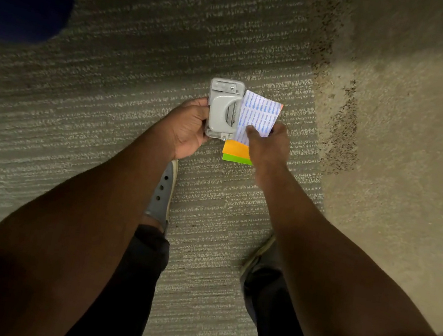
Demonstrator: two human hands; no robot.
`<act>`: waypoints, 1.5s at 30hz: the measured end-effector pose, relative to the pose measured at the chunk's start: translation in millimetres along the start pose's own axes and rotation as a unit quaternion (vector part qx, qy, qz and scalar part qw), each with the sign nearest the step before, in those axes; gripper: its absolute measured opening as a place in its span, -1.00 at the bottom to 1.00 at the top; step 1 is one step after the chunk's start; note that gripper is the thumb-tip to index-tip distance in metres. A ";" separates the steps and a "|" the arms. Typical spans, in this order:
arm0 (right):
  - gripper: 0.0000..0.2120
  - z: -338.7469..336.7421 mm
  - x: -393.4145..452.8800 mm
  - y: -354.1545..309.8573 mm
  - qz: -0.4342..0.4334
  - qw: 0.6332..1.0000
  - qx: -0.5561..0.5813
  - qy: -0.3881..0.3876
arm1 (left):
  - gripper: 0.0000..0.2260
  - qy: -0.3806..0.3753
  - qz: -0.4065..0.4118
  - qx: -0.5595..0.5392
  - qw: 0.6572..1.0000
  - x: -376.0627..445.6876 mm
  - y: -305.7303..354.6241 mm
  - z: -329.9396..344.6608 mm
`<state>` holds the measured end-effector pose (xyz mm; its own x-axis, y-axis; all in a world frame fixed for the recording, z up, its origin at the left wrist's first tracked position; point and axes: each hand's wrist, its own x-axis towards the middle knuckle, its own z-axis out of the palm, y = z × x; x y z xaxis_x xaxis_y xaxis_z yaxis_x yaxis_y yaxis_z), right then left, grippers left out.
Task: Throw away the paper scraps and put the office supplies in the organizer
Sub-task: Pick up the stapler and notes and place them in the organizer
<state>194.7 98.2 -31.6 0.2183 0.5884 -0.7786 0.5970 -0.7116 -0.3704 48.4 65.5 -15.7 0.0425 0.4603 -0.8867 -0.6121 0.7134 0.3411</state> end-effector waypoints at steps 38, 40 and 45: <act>-0.60 -362.5 -613.4 -364.9 -0.329 0.926 0.049 -0.179 | -0.71 -0.050 0.221 -0.020 0.974 -697.8 294.2 188.9; -0.71 -359.6 -629.9 -380.1 -0.347 0.915 0.084 -0.188 | -0.72 -0.030 0.244 -0.019 0.969 -707.1 308.7 178.2; -0.51 -344.8 -661.5 -416.1 -0.378 0.897 0.053 -0.224 | -0.78 -0.003 0.308 0.049 0.950 -725.1 352.9 154.3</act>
<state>68.0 137.5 812.2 -0.5638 0.7221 -0.4010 0.3625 -0.2199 -0.9057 -76.6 65.0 795.9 -0.2959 0.8093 -0.5074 -0.4460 0.3526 0.8226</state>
